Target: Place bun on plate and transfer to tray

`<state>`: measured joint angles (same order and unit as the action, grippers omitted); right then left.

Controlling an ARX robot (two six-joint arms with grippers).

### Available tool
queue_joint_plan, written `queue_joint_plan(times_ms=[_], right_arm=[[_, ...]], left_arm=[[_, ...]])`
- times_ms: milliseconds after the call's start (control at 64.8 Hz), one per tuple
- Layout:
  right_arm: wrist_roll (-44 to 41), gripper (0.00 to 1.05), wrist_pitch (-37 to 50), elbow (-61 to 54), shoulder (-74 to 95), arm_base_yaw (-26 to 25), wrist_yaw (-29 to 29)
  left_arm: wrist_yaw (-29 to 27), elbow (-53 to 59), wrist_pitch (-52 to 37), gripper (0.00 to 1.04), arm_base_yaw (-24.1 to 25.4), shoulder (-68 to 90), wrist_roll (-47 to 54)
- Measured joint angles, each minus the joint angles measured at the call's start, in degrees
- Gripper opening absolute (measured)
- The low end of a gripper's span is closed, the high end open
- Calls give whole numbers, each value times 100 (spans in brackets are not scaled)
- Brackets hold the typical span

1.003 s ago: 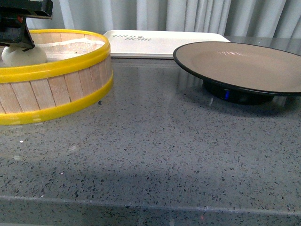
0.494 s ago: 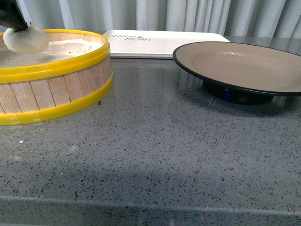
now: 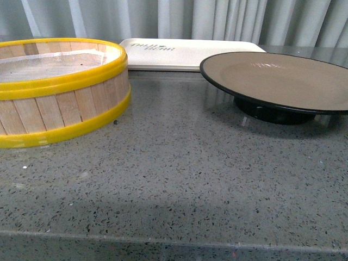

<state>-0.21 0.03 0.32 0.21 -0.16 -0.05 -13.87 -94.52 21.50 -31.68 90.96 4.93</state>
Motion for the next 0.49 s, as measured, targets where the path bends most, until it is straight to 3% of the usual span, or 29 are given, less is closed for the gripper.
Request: queue_joint_plan(times_ms=[293, 494], right_arm=[[0, 96, 0, 0, 0, 0, 0], [0, 96, 0, 0, 0, 0, 0]], left_arm=[[-168, -372, -131, 4, -1237, 1377, -50], [-254, -610, -195, 4, -1541, 1882, -92]])
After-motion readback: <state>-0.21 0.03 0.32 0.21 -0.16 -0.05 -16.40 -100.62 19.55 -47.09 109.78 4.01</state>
